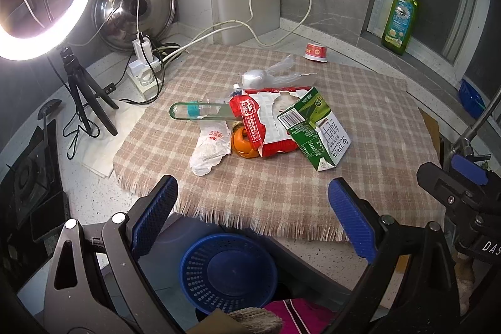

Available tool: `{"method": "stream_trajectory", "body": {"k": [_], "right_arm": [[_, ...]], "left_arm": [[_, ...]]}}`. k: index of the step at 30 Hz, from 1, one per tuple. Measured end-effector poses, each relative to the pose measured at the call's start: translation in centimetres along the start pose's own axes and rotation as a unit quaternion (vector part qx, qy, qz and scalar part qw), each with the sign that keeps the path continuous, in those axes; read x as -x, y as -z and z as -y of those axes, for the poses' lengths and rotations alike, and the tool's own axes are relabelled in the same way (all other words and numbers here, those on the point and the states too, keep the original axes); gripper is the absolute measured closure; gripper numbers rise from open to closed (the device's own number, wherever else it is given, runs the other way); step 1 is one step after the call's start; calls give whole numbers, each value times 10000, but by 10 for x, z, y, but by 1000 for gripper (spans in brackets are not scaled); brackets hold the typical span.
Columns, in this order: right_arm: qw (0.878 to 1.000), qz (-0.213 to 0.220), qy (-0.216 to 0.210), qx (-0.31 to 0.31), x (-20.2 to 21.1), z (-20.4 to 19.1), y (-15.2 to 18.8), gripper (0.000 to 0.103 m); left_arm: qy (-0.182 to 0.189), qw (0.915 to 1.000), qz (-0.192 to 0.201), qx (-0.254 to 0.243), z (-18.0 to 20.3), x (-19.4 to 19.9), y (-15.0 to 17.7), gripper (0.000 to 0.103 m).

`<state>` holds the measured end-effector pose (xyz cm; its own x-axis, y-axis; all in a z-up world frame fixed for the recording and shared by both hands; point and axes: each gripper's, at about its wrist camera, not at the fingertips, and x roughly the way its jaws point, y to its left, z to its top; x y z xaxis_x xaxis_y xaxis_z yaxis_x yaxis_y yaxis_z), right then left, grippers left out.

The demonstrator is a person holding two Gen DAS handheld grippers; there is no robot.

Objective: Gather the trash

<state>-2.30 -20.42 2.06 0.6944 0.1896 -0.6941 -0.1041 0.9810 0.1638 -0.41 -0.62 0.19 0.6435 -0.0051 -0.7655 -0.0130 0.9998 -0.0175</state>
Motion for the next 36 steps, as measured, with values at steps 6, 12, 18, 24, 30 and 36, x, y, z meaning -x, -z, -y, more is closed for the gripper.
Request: {"method": "stream_trajectory", "body": {"k": [6,12,18,24,30,36], "right_arm": [[10000,-6,-20,-13,-1,1,1,1],[10000,-9,-22,-21,-1,0,1,1],[10000,-5,-20,-12,-1,0,1,1],[10000,-23,-22,-9,-2,-1,2,1],[10000,-26,-19,-17,-3,-1,3,1],[10000,-29,-26,-21,-4,-2,3,1]], "left_arm": [[0,10000,1,10,0,0,0,4],[5,10000,-2,12,0,0,0,4],[10,10000,-6,14,0,0,0,4],[12,10000,-6,17,1,1,0,4],[13,10000,-12,26,1,1,0,4],[17,10000,-11,23,1,1,0,4]]}}
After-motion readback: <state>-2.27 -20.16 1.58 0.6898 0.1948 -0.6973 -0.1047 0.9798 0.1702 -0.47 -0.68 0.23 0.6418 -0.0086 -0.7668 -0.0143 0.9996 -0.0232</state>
